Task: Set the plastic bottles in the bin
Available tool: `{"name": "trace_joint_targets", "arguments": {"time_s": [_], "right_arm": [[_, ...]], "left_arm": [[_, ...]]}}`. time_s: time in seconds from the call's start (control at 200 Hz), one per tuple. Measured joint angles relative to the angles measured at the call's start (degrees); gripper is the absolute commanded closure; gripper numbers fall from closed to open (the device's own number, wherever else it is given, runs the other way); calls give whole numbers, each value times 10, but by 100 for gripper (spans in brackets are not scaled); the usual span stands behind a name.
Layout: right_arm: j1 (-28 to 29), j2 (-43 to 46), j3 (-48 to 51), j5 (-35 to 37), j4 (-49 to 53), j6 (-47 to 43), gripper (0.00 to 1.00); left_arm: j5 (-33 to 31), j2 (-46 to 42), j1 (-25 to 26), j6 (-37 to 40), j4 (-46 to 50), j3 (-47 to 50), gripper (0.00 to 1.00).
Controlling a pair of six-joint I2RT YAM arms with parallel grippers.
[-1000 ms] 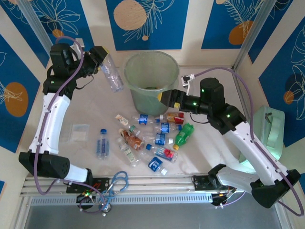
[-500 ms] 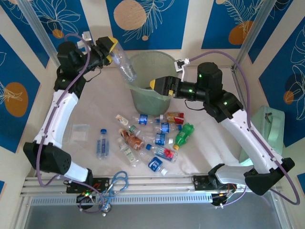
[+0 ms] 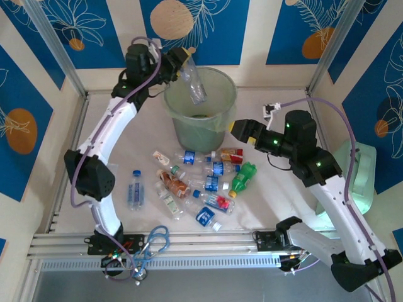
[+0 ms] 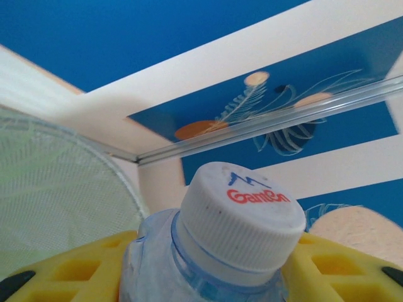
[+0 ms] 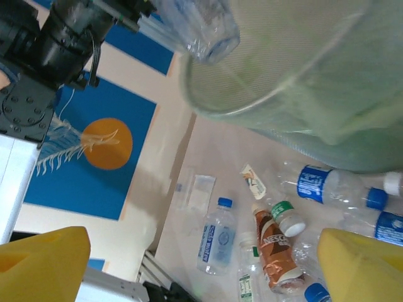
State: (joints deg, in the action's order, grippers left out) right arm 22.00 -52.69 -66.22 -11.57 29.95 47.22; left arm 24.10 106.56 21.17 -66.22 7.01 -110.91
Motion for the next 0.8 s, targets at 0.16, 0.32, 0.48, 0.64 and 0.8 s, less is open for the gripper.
{"name": "trace_joint_targets", "arguments": {"time_s": [0.16,0.32,0.48,0.64,0.8], "right_arm": [[-31,7,25,0,7,15,7],[-45,7,37,10,23,24,7],[-60,-5,37,58,80,35,8],[-74,-28,46,86,121,40,8],[-75,-28,49,95,136,43,8]], "left_arm": [[-26,38,23,30,47,-11,51],[-39,57,32,51,85,-14,39],[-51,61,35,66,108,-15,23],[-54,61,39,69,115,-21,18],[-54,61,44,82,124,-40,18]]}}
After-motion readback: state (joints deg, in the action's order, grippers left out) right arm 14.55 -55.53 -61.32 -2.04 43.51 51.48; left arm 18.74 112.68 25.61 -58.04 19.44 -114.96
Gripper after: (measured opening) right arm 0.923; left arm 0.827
